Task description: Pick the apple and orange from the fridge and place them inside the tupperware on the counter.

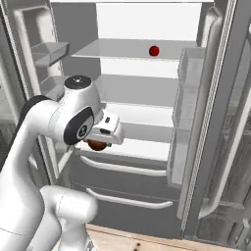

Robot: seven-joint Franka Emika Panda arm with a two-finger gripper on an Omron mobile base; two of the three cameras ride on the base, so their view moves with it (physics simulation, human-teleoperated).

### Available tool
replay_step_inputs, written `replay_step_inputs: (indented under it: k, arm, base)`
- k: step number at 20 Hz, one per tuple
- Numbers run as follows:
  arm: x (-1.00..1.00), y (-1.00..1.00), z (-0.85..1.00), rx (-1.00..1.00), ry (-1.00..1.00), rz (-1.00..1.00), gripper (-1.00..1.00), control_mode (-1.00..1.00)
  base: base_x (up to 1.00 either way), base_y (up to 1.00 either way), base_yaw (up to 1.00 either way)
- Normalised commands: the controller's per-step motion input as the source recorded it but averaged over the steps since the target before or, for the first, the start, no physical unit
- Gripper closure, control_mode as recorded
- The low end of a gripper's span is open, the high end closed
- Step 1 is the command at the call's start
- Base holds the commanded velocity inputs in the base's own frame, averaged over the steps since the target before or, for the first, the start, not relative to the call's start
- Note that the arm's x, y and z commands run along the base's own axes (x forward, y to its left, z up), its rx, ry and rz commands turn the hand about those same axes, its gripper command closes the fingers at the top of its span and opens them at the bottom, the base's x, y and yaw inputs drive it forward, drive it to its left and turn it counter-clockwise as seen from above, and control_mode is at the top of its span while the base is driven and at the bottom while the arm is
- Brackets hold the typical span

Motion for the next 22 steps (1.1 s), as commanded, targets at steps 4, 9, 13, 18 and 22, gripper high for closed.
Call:
replay_step_inputs:
  k: [4, 9, 13, 18, 22]
  arm:
    - [0.0, 0.0, 0.0, 0.0, 0.0, 0.0, 1.0, 1.0]
    - [0.0, 0.0, 0.0, 0.0, 0.0, 0.0, 1.0, 1.0]
    - [0.0, 0.0, 0.0, 0.0, 0.0, 0.0, 1.0, 1.0]
    - [0.0, 0.0, 0.0, 0.0, 0.0, 0.0, 1.0, 1.0]
    - [0.0, 0.0, 0.0, 0.0, 0.0, 0.0, 1.0, 1.0]
  base:
    - [-1.0, 0.74, 0.28]
    - [-0.78, 1.0, 0.47]
    - [-0.21, 1.0, 0.45]
    - [0.6, 0.53, 0.0]
    - [0.86, 0.09, 0.0]
